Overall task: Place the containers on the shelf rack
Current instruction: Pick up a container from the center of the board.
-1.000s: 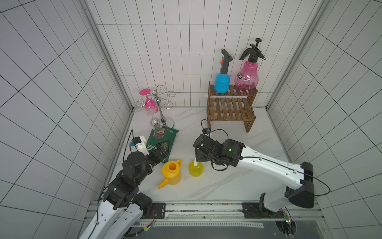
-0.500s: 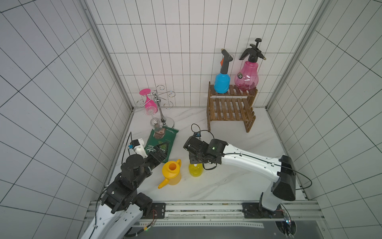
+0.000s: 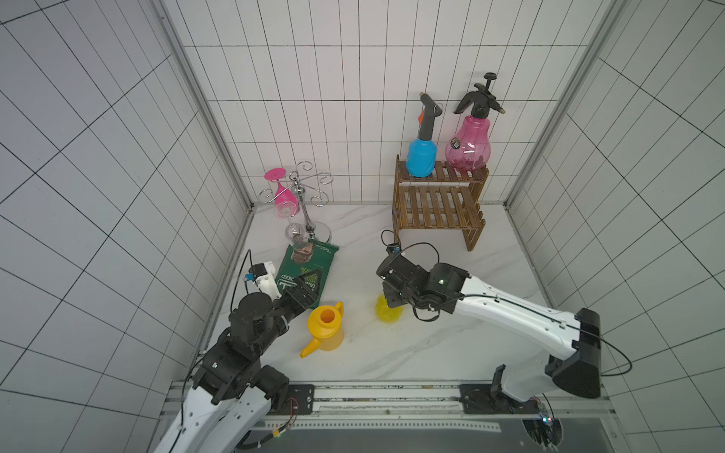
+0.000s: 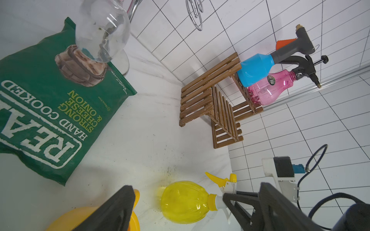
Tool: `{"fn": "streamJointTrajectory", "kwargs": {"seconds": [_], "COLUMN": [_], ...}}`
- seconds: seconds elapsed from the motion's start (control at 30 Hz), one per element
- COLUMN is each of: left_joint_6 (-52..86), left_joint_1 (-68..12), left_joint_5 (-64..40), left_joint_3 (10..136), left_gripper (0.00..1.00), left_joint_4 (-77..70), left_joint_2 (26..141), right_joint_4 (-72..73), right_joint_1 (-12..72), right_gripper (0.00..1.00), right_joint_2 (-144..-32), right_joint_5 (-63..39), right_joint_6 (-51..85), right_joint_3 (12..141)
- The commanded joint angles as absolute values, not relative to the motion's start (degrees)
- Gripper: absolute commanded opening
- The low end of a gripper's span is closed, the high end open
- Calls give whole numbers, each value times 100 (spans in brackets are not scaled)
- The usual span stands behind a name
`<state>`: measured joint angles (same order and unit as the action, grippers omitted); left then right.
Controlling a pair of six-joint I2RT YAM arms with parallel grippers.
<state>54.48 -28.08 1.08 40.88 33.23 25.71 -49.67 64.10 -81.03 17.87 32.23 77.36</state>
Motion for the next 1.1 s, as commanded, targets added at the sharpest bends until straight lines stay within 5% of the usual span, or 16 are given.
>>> {"fn": "streamJointTrajectory", "kwargs": {"seconds": [0.0, 0.27, 0.43, 0.73, 1.07], "left_joint_6": [4675, 2635, 969, -1439, -2083], "left_joint_1": [-2812, -3097, -3815, -4962, -5373], "left_joint_5": [-655, -2586, -3127, -3488, -2893], "left_joint_3": [4083, 4485, 4563, 5103, 5819], "left_gripper": [98, 98, 98, 97, 76], "left_joint_4": [2603, 1709, 1524, 2210, 2574], "left_joint_2": [2831, 3887, 4380, 5685, 6866], "right_joint_4": [-4683, -4111, -4511, -4902, -4995], "right_joint_1": [5870, 4699, 3743, 3604, 3612], "right_gripper": [0, 0, 0, 0, 0], "right_joint_2": [-7008, -5148, -5322, -5383, -5396], "right_joint_5": [1181, -1717, -3521, -4041, -4551], "right_joint_6": [1475, -2306, -2913, -3862, -4143], "right_joint_3": [7119, 5755, 5763, 5911, 6002]}}
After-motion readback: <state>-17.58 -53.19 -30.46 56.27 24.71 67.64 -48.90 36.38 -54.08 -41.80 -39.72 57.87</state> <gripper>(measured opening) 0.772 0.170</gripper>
